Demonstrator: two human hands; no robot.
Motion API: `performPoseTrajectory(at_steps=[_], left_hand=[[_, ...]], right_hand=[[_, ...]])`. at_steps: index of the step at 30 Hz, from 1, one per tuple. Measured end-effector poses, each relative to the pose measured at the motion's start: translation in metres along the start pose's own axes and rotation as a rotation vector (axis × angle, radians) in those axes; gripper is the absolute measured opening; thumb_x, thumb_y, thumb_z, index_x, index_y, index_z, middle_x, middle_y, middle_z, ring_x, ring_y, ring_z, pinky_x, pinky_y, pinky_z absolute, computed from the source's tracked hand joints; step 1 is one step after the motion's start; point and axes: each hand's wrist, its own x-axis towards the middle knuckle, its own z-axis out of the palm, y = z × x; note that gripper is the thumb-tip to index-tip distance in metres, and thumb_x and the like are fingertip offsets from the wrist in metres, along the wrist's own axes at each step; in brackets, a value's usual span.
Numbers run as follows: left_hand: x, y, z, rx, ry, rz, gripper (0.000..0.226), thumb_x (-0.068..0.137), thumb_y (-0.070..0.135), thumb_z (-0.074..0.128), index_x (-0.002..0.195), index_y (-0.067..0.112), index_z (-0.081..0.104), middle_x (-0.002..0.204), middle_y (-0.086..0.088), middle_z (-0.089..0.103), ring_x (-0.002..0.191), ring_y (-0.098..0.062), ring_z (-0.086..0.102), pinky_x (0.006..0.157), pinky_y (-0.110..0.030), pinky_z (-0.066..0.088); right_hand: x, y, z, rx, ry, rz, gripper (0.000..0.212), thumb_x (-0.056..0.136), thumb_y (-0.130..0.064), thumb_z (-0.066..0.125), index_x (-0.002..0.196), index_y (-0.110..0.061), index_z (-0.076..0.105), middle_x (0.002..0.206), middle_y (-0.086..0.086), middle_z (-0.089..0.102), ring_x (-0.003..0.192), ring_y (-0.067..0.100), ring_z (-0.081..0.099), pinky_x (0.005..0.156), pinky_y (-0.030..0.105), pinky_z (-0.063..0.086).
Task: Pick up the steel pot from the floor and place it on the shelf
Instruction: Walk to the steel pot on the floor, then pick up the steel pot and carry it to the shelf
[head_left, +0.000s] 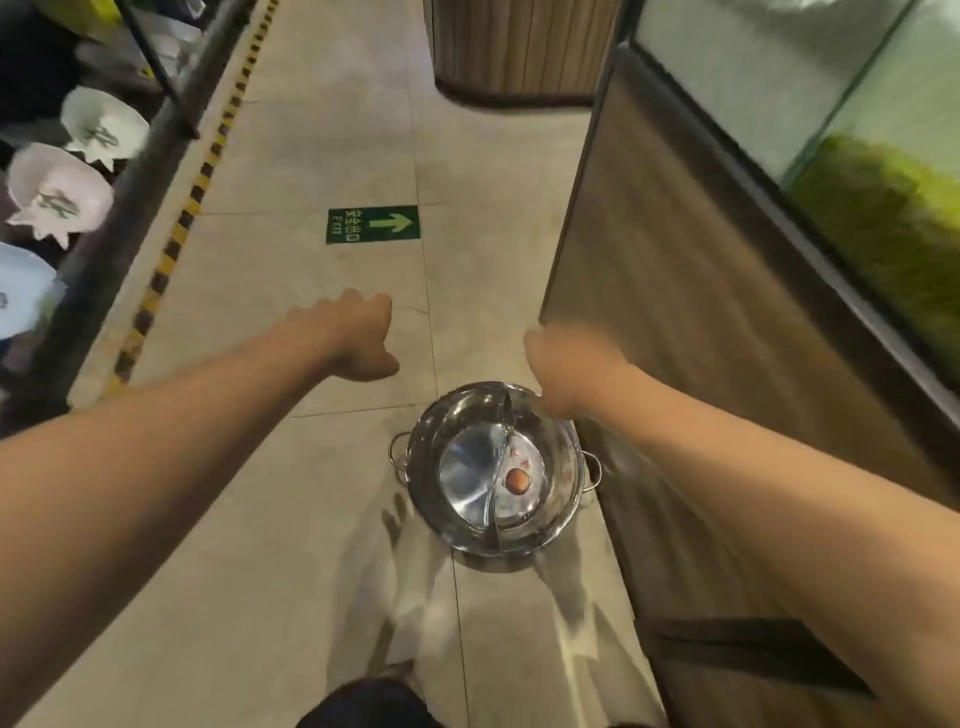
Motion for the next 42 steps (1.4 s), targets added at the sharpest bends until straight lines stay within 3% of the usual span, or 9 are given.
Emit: performPoseTrajectory(at_steps=[7,14,17,20,23,31,36,38,42], left_hand=[[0.092,0.004,0.242,0.004,-0.146,0.02,0.077,0.076,0.055,0.062,0.138,0.015,0.036,0.132,-0.016,0.043,0.117,-0.042,0.05,0.093,-0.051,0.044],[0.147,0.001,0.372,0.007,-0.214,0.082,0.088,0.073,0.064,0.054,0.148,0.024,0.033,0.148,-0.019,0.032,0.128,-0.045,0.039,0.1,-0.058,0.041],[0.144,0.009,0.392,-0.046,-0.258,0.082,0.108,0.067,0.075,0.048,0.154,0.021,0.017,0.151,-0.02,0.024,0.128,-0.047,0.038,0.103,-0.057,0.04],[0.134,0.012,0.401,-0.059,-0.22,0.015,0.112,0.073,0.068,0.062,0.154,0.016,0.003,0.146,-0.021,0.026,0.122,-0.045,0.047,0.101,-0.056,0.042],[0.12,0.008,0.404,0.004,-0.242,0.013,0.108,0.072,0.068,0.061,0.153,0.013,0.015,0.143,-0.02,0.033,0.124,-0.042,0.045,0.099,-0.056,0.042],[0.07,-0.023,0.41,0.005,-0.29,-0.053,0.096,0.076,0.063,0.061,0.147,0.013,0.021,0.137,-0.02,0.041,0.117,-0.044,0.052,0.095,-0.053,0.046],[0.086,-0.031,0.391,-0.014,-0.04,-0.102,0.075,0.082,0.06,0.055,0.137,0.011,0.038,0.128,-0.022,0.045,0.112,-0.044,0.051,0.087,-0.051,0.046],[0.098,-0.031,0.389,-0.057,0.049,-0.114,0.074,0.083,0.058,0.056,0.134,0.007,0.04,0.13,-0.023,0.041,0.115,-0.045,0.045,0.086,-0.052,0.044],[0.117,-0.026,0.404,-0.312,0.006,-0.132,0.084,0.083,0.053,0.063,0.144,0.008,0.027,0.142,-0.024,0.031,0.125,-0.049,0.037,0.098,-0.055,0.037]], right_hand=[[0.071,0.022,0.247,-0.017,-0.135,0.114,0.066,0.087,-0.041,0.066,0.139,-0.013,0.037,0.144,0.011,0.042,0.126,0.037,0.04,0.094,0.049,0.043],[0.101,0.051,0.361,-0.051,-0.156,0.261,0.095,0.082,-0.04,0.072,0.151,-0.007,0.017,0.15,0.02,0.03,0.132,0.045,0.033,0.097,0.055,0.042],[0.099,0.051,0.38,0.031,-0.188,0.269,0.107,0.081,-0.039,0.075,0.154,-0.007,0.004,0.159,0.023,0.009,0.136,0.049,0.028,0.101,0.058,0.04],[0.099,0.045,0.385,0.073,-0.183,0.233,0.104,0.081,-0.03,0.076,0.152,-0.004,0.006,0.156,0.024,0.014,0.127,0.049,0.033,0.098,0.056,0.043],[0.098,0.036,0.388,0.057,-0.153,0.202,0.103,0.081,-0.027,0.074,0.153,-0.003,0.006,0.149,0.023,0.02,0.123,0.048,0.034,0.096,0.053,0.044],[0.075,0.005,0.399,0.04,-0.085,0.122,0.104,0.078,-0.033,0.076,0.155,-0.011,0.009,0.154,0.019,0.023,0.121,0.045,0.045,0.089,0.05,0.05],[0.095,0.022,0.377,-0.005,0.065,0.193,0.088,0.078,-0.058,0.068,0.142,-0.009,0.031,0.138,0.019,0.034,0.116,0.042,0.04,0.086,0.049,0.045],[0.109,0.032,0.373,0.005,0.019,0.262,0.097,0.077,-0.063,0.068,0.147,-0.01,0.025,0.142,0.02,0.031,0.122,0.044,0.036,0.092,0.053,0.043],[0.128,0.043,0.383,0.197,-0.116,0.286,0.111,0.081,-0.059,0.07,0.156,-0.01,0.003,0.152,0.026,0.025,0.134,0.052,0.029,0.106,0.059,0.034]])
